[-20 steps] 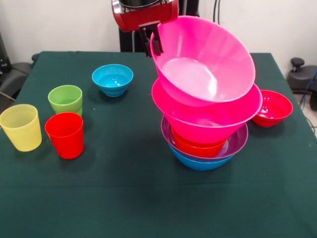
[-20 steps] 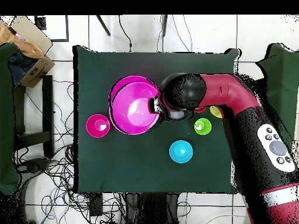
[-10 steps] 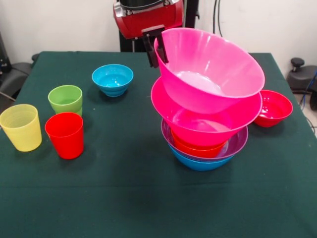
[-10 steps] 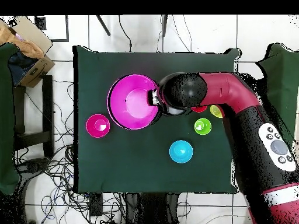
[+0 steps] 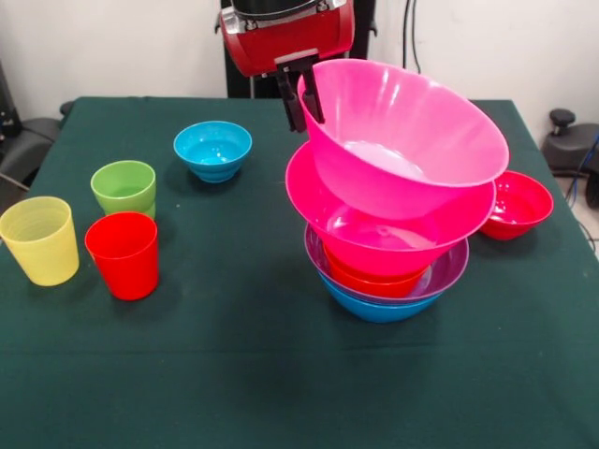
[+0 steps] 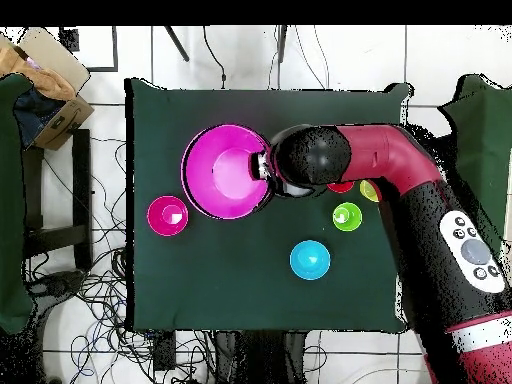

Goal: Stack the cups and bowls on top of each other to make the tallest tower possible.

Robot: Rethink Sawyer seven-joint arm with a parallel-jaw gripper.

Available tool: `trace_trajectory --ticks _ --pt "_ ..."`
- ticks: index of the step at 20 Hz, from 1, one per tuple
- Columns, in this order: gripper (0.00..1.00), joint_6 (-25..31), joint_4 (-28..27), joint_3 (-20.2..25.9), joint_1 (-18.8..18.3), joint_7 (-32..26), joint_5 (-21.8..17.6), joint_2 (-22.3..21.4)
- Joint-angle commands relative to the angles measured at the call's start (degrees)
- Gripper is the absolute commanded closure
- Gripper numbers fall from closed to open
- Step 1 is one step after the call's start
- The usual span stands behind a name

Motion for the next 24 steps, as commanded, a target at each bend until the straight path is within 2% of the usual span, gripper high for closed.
trace_trajectory --ticks 1,8,13,21,22,24 --pt "1.0 -1.4 2.8 1.2 0.4 -11.5 -3.3 0.3" --pt "1.0 -2.5 3.0 1.1 0.9 -10.4 -3.8 -0.2" --pt "1.0 0.0 1.9 0.6 1.3 -10.2 -3.2 -0.2" --pt "1.0 -0.3 1.9 0.0 1.8 -9.2 -3.7 0.0" --pt "0.0 -0.3 1.8 -0.1 1.9 -9.2 -3.8 -0.1" --pt "0.0 0.3 1.6 -0.1 1.9 -9.0 -3.4 0.0"
